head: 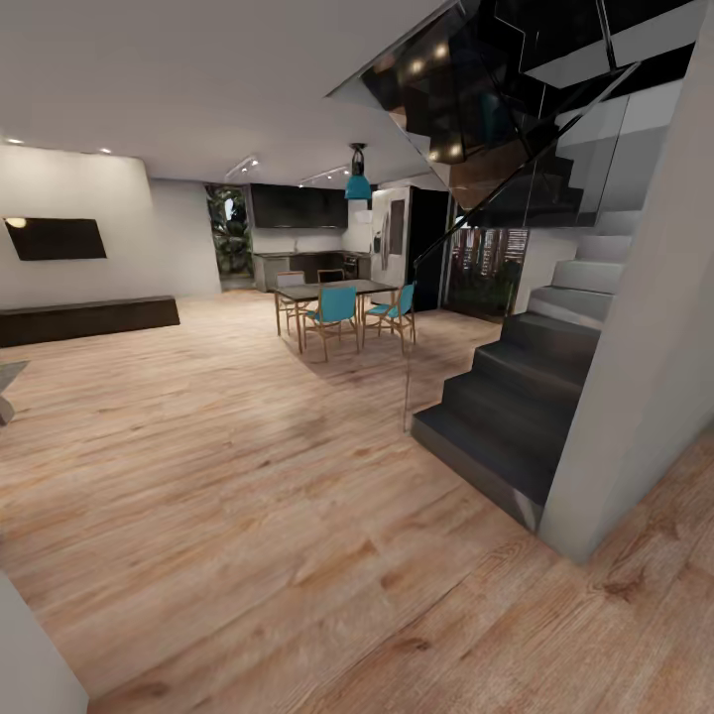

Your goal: Pick up the two gym shoes and the two sandals from the corridor floor and place them onto the hallstand (shoe rack) in the corridor, making sure they are on the rack and not on the floor. Arrange them so the two gym shoes are next to each other and the two sandals are next to each other.

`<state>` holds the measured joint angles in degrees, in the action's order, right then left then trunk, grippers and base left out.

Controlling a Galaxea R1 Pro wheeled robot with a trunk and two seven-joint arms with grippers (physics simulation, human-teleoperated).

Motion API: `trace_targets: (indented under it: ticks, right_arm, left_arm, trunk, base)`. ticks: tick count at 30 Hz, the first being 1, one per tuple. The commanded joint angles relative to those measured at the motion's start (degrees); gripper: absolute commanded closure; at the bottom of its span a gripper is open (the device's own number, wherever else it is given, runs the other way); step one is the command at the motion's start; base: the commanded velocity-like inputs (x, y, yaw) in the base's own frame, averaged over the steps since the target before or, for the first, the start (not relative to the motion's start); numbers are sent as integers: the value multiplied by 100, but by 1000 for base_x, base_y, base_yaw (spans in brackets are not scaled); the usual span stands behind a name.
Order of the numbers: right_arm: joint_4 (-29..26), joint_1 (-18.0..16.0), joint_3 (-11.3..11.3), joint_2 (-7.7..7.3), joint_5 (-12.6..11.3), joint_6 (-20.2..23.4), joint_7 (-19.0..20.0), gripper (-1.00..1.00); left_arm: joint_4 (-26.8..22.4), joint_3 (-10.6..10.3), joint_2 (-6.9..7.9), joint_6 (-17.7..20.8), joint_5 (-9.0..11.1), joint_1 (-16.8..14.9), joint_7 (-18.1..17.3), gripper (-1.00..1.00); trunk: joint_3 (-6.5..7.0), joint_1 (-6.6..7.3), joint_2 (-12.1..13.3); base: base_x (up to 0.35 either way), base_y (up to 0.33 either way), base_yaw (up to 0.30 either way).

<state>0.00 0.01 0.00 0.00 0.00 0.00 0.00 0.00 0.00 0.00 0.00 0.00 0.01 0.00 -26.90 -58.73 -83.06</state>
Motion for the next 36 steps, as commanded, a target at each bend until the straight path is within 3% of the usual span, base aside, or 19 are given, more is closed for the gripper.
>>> trace_targets:
  ticks: [1, 22, 33, 34, 36]
  right_arm:
    - [-9, -34, 9, -2, 1, 0, 33, -100]
    - [-9, -71, -55, -9, -56, 0, 27, -100]
    - [-197, -71, -53, -14, -53, 0, 26, -100]
    - [-1071, -71, -54, -17, -53, 0, 25, -100]
    - [-1464, -71, -58, -21, -55, 0, 21, -100]
  left_arm:
    - [26, 0, 1, -9, -8, -9, -9, -100]
    - [-461, -9, -10, -103, 9, 0, -9, -100]
    - [-816, 0, 0, -457, 16, -1, -9, -100]
    - [-1941, 0, 3, -755, 13, -1, -9, -100]
    - [-2240, 0, 6, -773, 7, -2, -6, -100]
  trunk:
    - [-3, 0, -2]
    - [-3, 0, -2]
    - [-3, 0, -2]
    - [-3, 0, -2]
    - [-3, 0, -2]
  base:
    - [0, 0, 0]
    - [0, 0, 0]
    - [0, 0, 0]
    - [0, 0, 0]
    - [0, 0, 0]
